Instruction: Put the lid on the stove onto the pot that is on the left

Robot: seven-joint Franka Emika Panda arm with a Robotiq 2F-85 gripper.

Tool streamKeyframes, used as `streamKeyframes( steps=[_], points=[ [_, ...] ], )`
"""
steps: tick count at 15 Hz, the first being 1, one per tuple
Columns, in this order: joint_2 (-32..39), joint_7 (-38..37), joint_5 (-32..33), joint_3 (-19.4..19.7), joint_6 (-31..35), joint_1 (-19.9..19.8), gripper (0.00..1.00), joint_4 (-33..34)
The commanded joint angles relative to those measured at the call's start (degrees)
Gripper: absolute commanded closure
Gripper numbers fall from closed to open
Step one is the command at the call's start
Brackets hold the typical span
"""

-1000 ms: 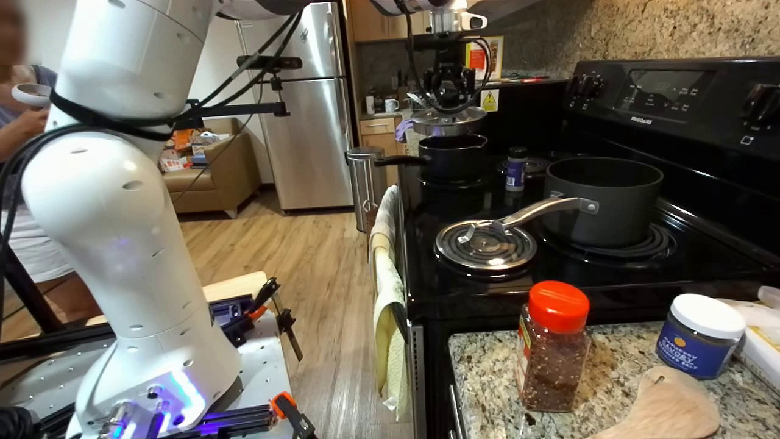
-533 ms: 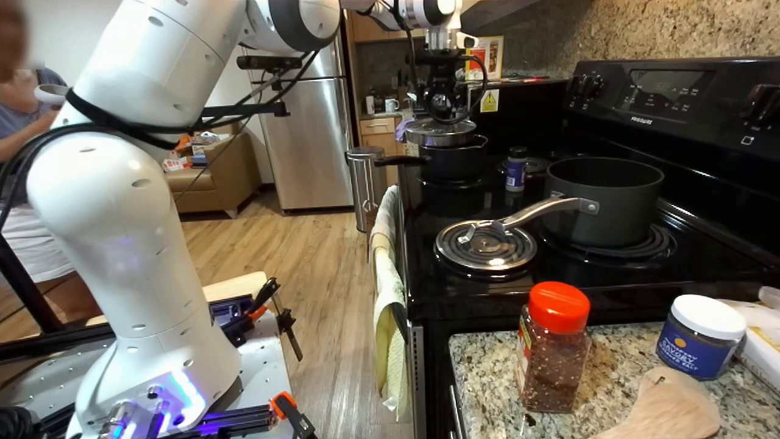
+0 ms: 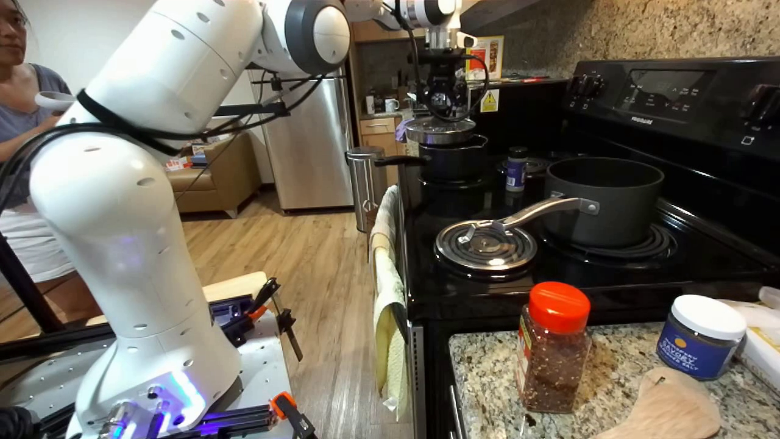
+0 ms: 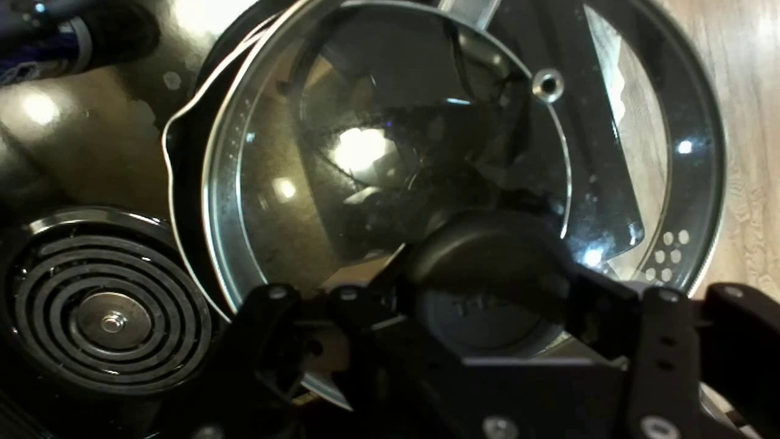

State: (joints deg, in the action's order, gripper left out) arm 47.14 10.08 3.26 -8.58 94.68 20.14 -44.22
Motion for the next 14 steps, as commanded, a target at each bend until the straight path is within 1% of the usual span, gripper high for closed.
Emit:
streamKeyframes(
  steps=[1, 6, 14],
  points=[
    [3.04, 2.09, 2.29, 1.29, -2.39, 0.89, 0.76, 5.9],
    [5.14, 2.24, 3.83, 3.23, -1.2, 1.02, 0.76, 7.57],
    [6.01, 2.51, 3.46, 4.1, 0.1, 1.27, 0.76, 9.14]
  ],
)
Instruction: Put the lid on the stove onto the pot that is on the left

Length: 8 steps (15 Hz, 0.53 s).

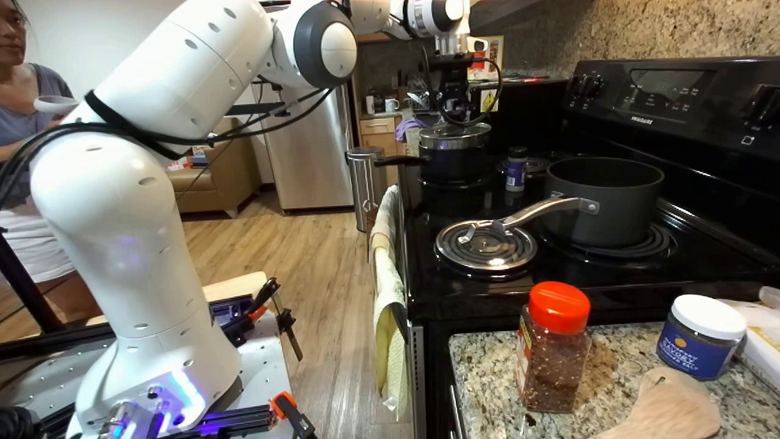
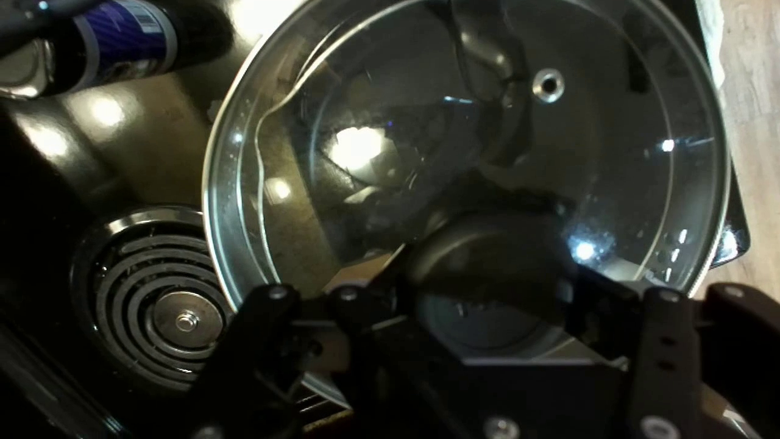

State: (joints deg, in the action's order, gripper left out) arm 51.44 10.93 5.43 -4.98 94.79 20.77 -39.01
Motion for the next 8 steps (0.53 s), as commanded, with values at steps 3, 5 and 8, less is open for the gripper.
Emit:
streamKeyframes(
  steps=[3, 5, 8],
  points=[
    [1.94, 2.56, 0.35, -0.16, -0.16, 0.61, 0.76, 4.11],
    [2.17, 3.6, 0.28, -0.36, 0.27, 0.87, 0.76, 4.36],
    [2.75, 5.23, 0.04, -0.68, 0.76, 1.18, 0.76, 5.12]
  ],
)
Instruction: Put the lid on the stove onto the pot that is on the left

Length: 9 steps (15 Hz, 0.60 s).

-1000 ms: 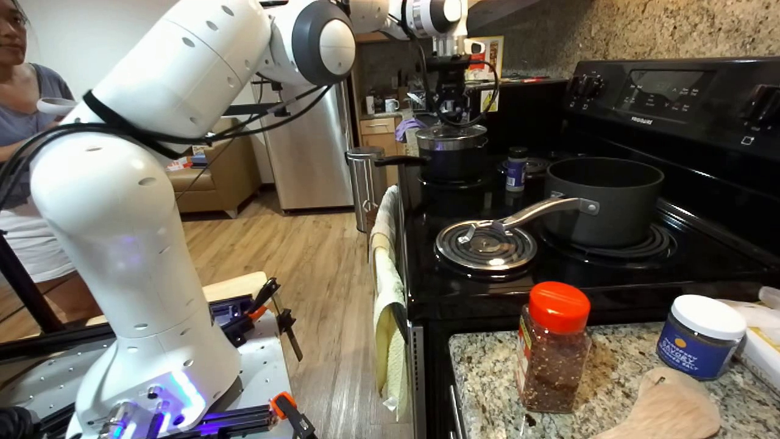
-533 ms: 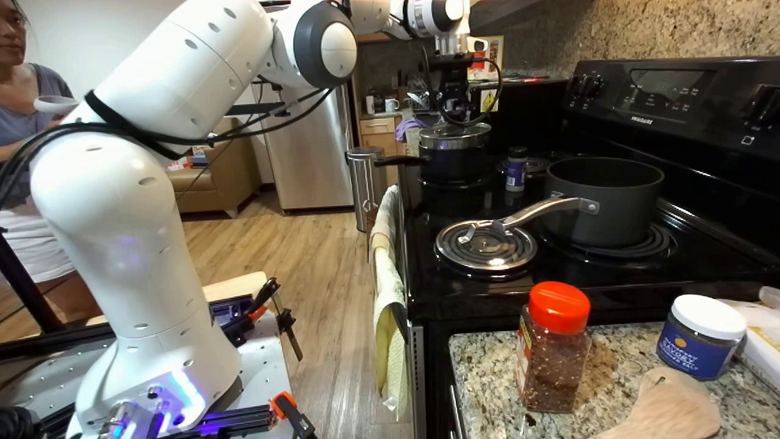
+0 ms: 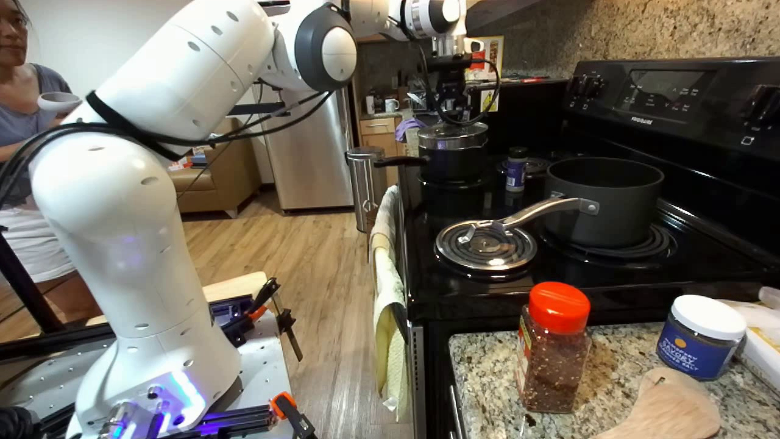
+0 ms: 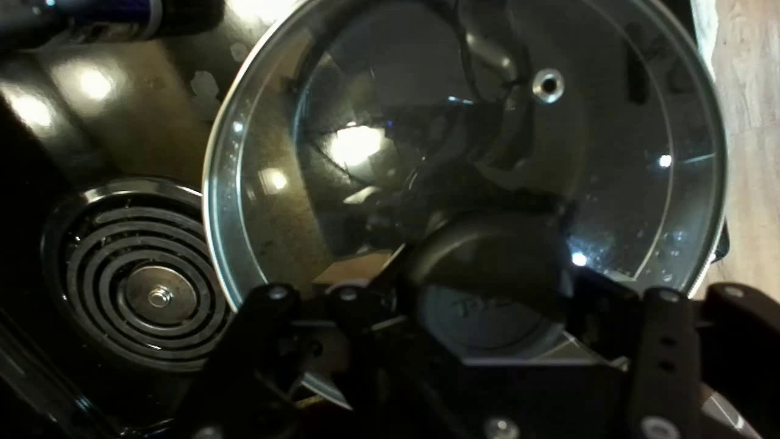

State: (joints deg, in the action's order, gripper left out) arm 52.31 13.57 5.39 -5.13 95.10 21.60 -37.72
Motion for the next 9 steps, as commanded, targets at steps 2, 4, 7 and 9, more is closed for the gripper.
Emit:
streamKeyframes(
  steps=[2, 4, 7, 9],
  points=[
    [2.15, 2.65, 0.01, -0.38, 0.01, 0.47, 0.76, 3.85],
    [2.25, 2.09, 0.18, -0.05, -0.42, 0.42, 0.76, 3.7],
    [2.34, 0.96, 0.26, 0.44, -0.93, 0.34, 0.26, 3.61],
    [2.18, -0.06, -0.05, 0.78, -2.03, 0.21, 0.14, 3.66]
  ],
)
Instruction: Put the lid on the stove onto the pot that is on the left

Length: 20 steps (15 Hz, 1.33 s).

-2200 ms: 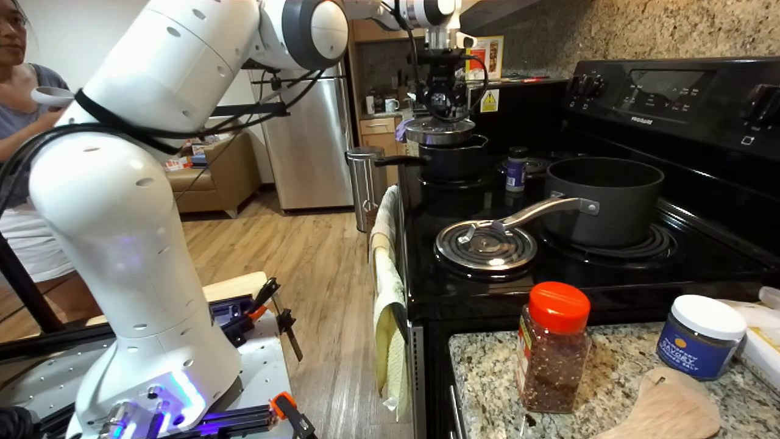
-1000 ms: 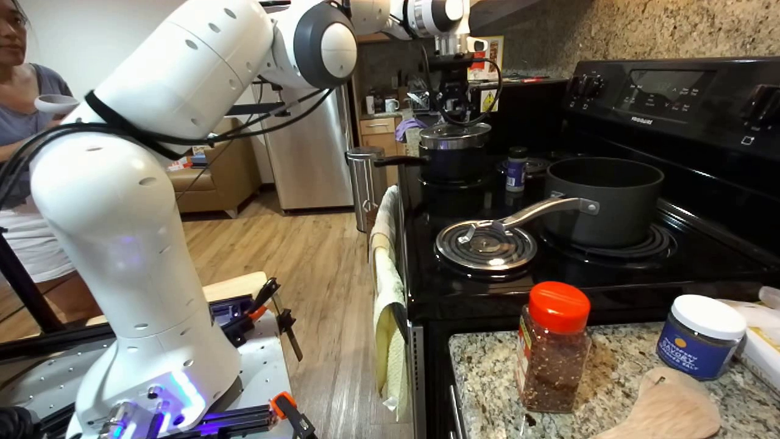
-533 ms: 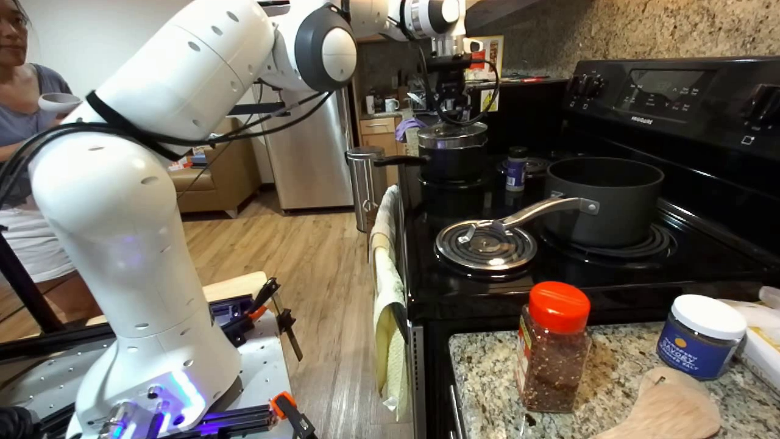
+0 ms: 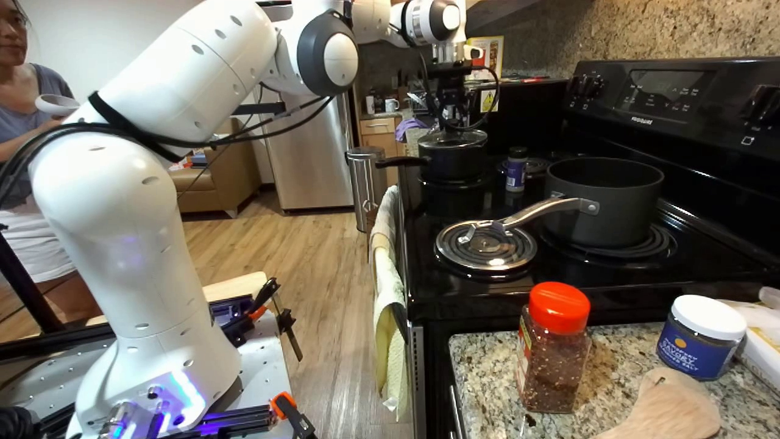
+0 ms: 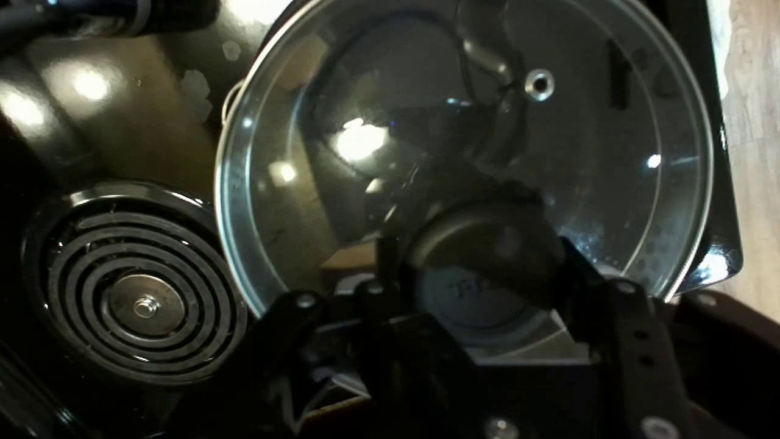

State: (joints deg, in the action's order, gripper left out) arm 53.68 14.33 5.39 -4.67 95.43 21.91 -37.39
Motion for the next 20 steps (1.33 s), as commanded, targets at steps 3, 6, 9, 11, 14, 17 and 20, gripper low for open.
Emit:
streamKeyframes(
  steps=[3, 6, 9, 11, 14, 17, 20],
  points=[
    [-0.03, -2.18, -0.44, 0.77, -5.76, -0.22, 0.01, 4.17],
    [-1.37, -3.9, 0.15, 1.54, -10.66, 0.2, 0.0, 5.47],
    [-3.25, -3.96, -0.21, 1.6, -13.71, -0.09, 0.0, 6.41],
    [-5.01, -3.59, -0.58, 1.49, -13.73, -0.65, 0.0, 6.57],
    [-6.97, -4.11, -0.35, 1.93, -11.57, -1.23, 0.0, 5.75],
    [-6.26, -2.85, -0.08, 1.89, -11.54, -1.1, 0.0, 6.44],
    [-5.88, -2.85, -0.08, 1.88, -11.55, -0.95, 0.0, 6.42]
  ],
)
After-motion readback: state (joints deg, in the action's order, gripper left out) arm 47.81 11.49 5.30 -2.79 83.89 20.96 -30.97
